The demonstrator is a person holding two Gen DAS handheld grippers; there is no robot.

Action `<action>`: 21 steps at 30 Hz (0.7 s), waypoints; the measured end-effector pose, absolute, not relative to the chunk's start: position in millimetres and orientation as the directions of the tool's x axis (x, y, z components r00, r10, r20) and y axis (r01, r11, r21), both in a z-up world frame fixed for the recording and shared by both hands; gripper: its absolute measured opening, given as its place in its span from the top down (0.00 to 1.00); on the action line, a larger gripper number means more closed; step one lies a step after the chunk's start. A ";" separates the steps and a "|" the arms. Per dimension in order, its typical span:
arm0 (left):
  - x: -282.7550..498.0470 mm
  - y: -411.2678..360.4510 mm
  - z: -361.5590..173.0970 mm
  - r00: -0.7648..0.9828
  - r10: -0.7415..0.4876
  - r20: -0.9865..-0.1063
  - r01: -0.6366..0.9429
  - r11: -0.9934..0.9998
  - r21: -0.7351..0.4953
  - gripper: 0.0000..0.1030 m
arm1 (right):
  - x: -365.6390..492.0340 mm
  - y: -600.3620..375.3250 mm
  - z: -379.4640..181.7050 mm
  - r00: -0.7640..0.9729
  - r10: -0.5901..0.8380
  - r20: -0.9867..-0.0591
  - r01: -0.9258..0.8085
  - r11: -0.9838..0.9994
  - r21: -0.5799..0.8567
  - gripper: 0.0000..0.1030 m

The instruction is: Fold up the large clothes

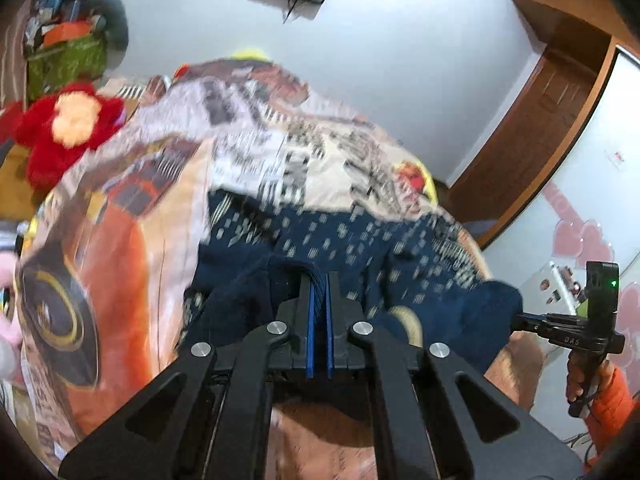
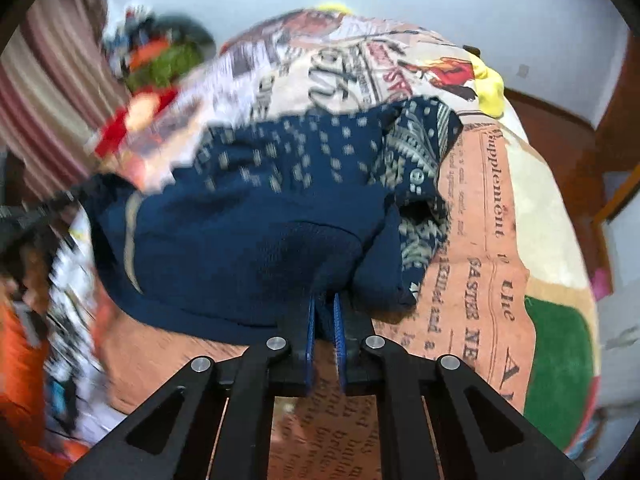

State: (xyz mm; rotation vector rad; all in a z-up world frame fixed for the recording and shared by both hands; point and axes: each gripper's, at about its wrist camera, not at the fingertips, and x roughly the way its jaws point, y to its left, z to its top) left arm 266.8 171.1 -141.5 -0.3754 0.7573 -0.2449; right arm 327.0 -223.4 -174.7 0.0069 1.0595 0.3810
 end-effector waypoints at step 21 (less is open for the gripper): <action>477.8 170.9 -273.3 0.452 -0.090 -0.887 -0.121 0.979 -0.162 0.97 | 493.3 -240.5 -150.2 0.623 0.270 -0.734 -0.178 0.963 0.204 0.96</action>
